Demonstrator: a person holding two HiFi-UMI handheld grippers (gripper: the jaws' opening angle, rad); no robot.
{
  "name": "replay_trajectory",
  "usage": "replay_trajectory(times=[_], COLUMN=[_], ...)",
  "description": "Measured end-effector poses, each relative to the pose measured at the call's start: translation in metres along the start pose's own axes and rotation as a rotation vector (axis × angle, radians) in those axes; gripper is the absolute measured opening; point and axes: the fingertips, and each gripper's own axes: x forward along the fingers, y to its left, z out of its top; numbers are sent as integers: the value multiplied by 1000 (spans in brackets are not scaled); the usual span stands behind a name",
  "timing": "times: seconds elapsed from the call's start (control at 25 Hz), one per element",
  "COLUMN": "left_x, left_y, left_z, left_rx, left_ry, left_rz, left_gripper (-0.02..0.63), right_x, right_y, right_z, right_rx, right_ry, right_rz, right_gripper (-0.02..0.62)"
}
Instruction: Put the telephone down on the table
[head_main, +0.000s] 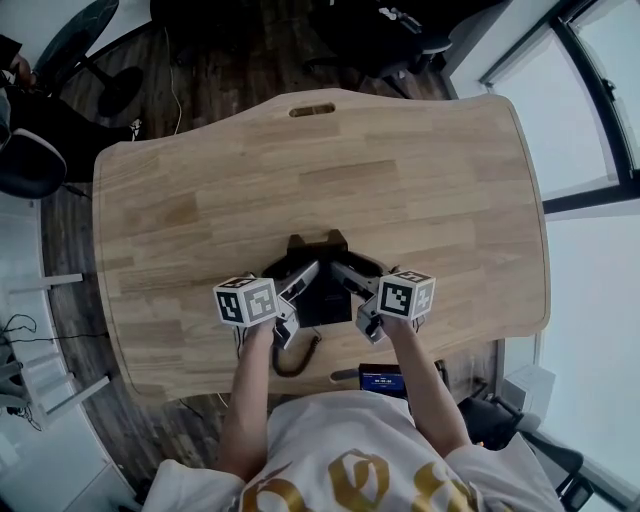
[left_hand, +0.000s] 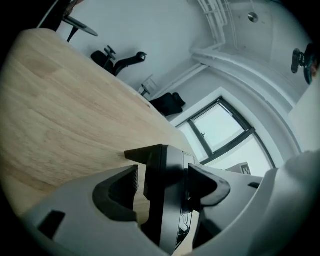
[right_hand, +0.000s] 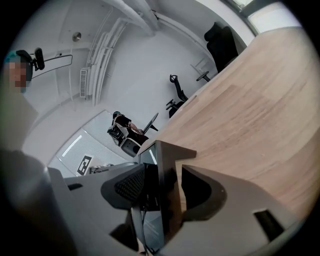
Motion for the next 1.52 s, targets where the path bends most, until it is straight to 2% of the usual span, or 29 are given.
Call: replay_trajectory(times=[0.24,0.44,0.52,0.6,0.72,0.8,1.16,1.32,1.52], left_x=[-23,-46,-55,-64,-79,-88,-132,-155,-179], left_y=[5,-13,-24,-32,-43,-51,-94,-118,-139], left_z=[12,25,27,26,19,12,0,-2,0], left_rx=[24,163,213,259,316,334,411,473,528], left_ry=[-61,-151,-177,-189,-199,-202,-305,-381,-451], left_rz=[85,124,131,149,180,183,184,186,190], left_gripper=[290,288,276,208,53,17,9,9,9], right_x=[-19,-34,-43,-53,-68,-77,-103,-122,-144], right_y=[6,16,20,24,36,48,109,127,150], right_z=[7,12,16,20,23,20,2,-8,-5], right_rx=[-21,-89,-129,-163,-189,-211,-398,-440,-555], right_ry=[-37,-89,-115,-157,-208,-217,-250,-287,-350], right_rz=[-36,-100,-139,-184,-202,-195,-214,-268,-321], right_gripper=[212,210,191,138,78,32,15,14,14])
